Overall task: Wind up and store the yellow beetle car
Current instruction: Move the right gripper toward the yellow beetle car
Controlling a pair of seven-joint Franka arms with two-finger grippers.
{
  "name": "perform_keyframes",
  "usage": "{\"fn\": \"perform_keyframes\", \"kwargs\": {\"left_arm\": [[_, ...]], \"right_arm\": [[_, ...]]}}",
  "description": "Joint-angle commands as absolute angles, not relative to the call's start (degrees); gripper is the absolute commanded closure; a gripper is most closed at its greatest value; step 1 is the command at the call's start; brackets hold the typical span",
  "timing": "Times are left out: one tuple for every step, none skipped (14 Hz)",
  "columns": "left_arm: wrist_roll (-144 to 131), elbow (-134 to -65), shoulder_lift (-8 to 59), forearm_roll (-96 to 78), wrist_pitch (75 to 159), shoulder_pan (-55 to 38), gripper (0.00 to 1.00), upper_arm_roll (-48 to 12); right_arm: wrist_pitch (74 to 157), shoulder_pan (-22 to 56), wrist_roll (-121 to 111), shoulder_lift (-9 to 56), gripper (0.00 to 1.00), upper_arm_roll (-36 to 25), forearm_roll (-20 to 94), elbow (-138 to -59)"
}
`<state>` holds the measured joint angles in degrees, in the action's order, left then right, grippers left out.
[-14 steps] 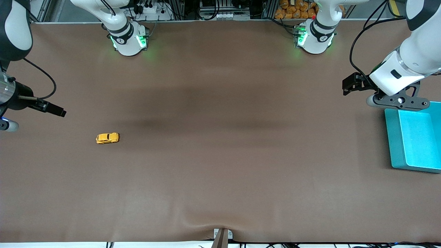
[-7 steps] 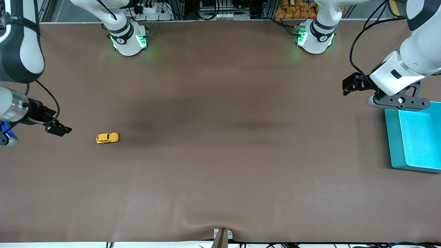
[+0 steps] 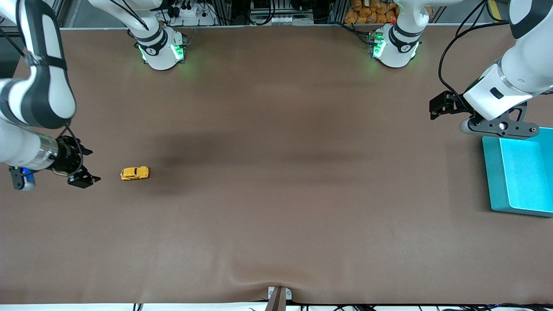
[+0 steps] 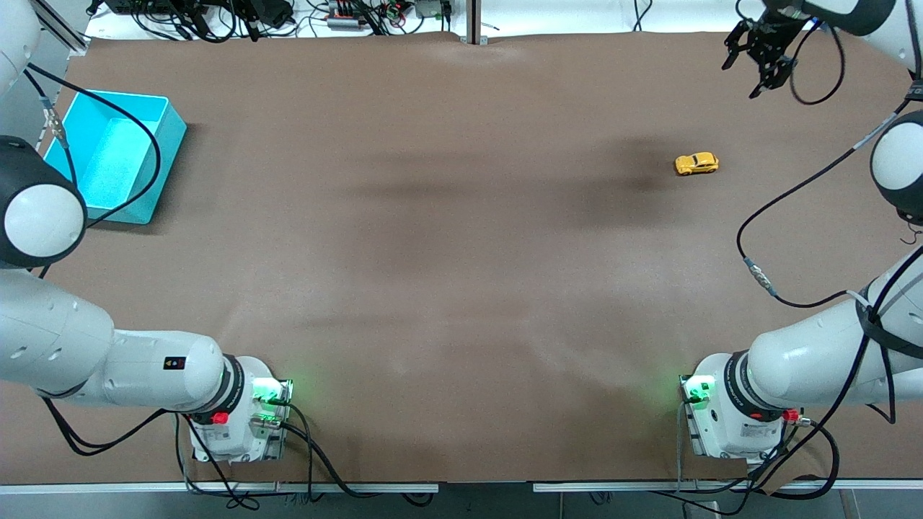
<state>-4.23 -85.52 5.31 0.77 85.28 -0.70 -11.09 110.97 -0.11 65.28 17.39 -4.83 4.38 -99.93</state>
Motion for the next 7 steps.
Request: {"fn": "perform_keyframes", "kwargs": {"left_arm": [[-5.7,-84.7,5.6,2.2,85.3,-0.9,0.00,-11.4],[-5.7,-84.7,5.6,2.2,85.3,-0.9,0.00,-11.4],[-5.7,-84.7,5.6,2.2,85.3,-0.9,0.00,-11.4],[-5.7,-84.7,5.6,2.2,85.3,-0.9,0.00,-11.4],[-5.7,-84.7,5.6,2.1,85.3,-0.9,0.00,-11.4],[-5.7,-84.7,5.6,2.2,85.3,-0.9,0.00,-11.4],[-5.7,-84.7,5.6,2.2,85.3,-0.9,0.00,-11.4]], "right_arm": [[114.0,-0.5,71.5,20.6,0.00,-4.7,5.4,-101.6],[115.6,-0.6,71.6,20.7,0.00,-4.7,5.4,-102.7],[118.1,-0.7,71.6,20.7,0.00,-4.7,5.4,-105.4],[121.3,-0.6,71.7,20.7,0.00,-4.7,5.4,-107.9],[124.3,-0.6,71.7,20.7,0.00,-4.7,5.4,-110.2],[127.3,-0.6,71.7,20.7,0.00,-4.7,5.4,-112.0],[128.9,-0.6,71.9,20.7,0.00,-4.7,5.4,-113.0]]}}
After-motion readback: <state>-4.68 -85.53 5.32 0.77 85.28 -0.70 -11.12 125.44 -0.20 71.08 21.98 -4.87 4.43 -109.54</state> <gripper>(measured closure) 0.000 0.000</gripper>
